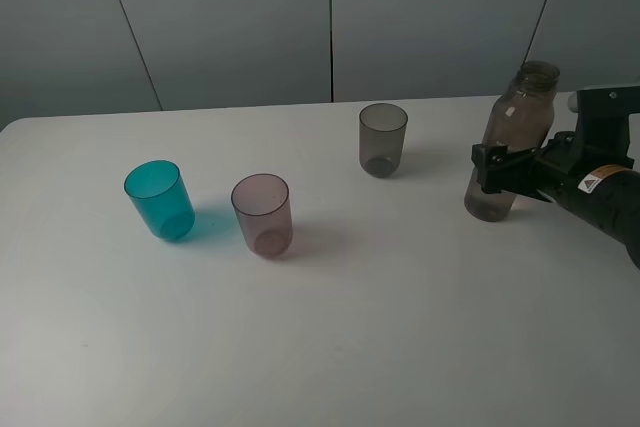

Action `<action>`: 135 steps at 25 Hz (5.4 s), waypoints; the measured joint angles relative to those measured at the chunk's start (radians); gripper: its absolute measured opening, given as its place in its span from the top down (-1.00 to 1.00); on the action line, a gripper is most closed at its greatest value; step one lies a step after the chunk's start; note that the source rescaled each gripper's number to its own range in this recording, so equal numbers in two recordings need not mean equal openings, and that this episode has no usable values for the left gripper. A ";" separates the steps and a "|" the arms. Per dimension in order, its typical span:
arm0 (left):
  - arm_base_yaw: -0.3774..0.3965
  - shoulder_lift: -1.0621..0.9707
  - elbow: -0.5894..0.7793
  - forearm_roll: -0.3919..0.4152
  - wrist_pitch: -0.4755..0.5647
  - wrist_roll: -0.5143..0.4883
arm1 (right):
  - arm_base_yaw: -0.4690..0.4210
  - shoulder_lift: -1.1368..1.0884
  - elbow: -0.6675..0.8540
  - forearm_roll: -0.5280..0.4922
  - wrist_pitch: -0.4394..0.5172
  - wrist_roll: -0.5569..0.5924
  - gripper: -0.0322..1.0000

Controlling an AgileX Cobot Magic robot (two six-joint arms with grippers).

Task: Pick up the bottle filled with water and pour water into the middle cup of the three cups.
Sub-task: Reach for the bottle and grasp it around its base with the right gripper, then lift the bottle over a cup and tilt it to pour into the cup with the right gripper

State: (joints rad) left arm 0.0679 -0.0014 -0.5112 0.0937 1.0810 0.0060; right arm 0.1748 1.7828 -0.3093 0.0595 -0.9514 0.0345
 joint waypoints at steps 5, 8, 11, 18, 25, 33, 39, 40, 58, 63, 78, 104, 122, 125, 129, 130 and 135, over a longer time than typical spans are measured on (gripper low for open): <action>0.000 0.000 0.000 0.000 0.000 0.000 | 0.000 0.064 -0.002 -0.016 -0.057 0.022 -1.00; 0.000 0.000 0.000 0.000 0.000 0.000 | 0.000 0.102 -0.002 -0.024 -0.115 0.033 -1.00; 0.000 0.000 0.000 0.000 0.000 0.000 | 0.000 0.123 -0.004 -0.024 -0.147 0.033 -1.00; 0.000 0.000 0.000 0.000 0.000 0.000 | 0.000 0.126 -0.032 -0.024 -0.191 0.033 -1.00; 0.000 0.000 0.000 0.000 0.000 0.000 | 0.000 0.126 -0.037 -0.020 -0.195 0.033 -1.00; 0.000 0.000 0.000 0.000 0.000 0.000 | 0.000 0.126 -0.042 -0.020 -0.195 0.033 -1.00; 0.000 0.000 0.000 0.000 0.000 0.000 | 0.000 0.128 -0.044 -0.020 -0.193 0.033 -1.00; 0.000 0.000 0.000 0.000 0.000 0.000 | 0.000 0.128 -0.047 -0.020 -0.193 0.033 -1.00; 0.000 0.000 0.000 0.000 0.000 0.000 | 0.000 0.109 -0.048 -0.023 -0.169 0.035 0.89; 0.000 0.000 0.000 0.000 0.000 0.000 | 0.000 -0.023 -0.048 -0.029 -0.065 0.037 0.89; 0.000 0.000 0.000 0.000 0.000 -0.006 | 0.145 -0.318 -0.373 -0.127 0.633 0.033 0.89; 0.000 0.000 0.000 0.000 0.000 -0.006 | 0.396 0.112 -0.855 -0.485 0.622 0.151 0.89; 0.000 0.000 0.000 0.000 0.000 -0.006 | 0.353 0.341 -0.931 -0.840 0.283 0.020 0.90; 0.000 0.000 0.000 0.000 0.000 -0.006 | 0.327 0.345 -0.931 -0.880 0.277 -0.026 0.90; 0.000 0.000 0.000 0.000 0.000 -0.006 | 0.312 0.345 -0.931 -0.912 0.273 -0.124 0.90; 0.000 0.000 0.000 0.000 0.000 -0.006 | 0.312 0.345 -0.931 -0.912 0.273 -0.160 0.90; 0.000 0.000 0.000 0.000 0.000 -0.006 | 0.312 0.345 -0.931 -0.916 0.267 -0.297 0.90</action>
State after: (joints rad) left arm 0.0679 -0.0014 -0.5112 0.0937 1.0810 0.0000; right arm 0.4869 2.1275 -1.2406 -0.8560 -0.6839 -0.2621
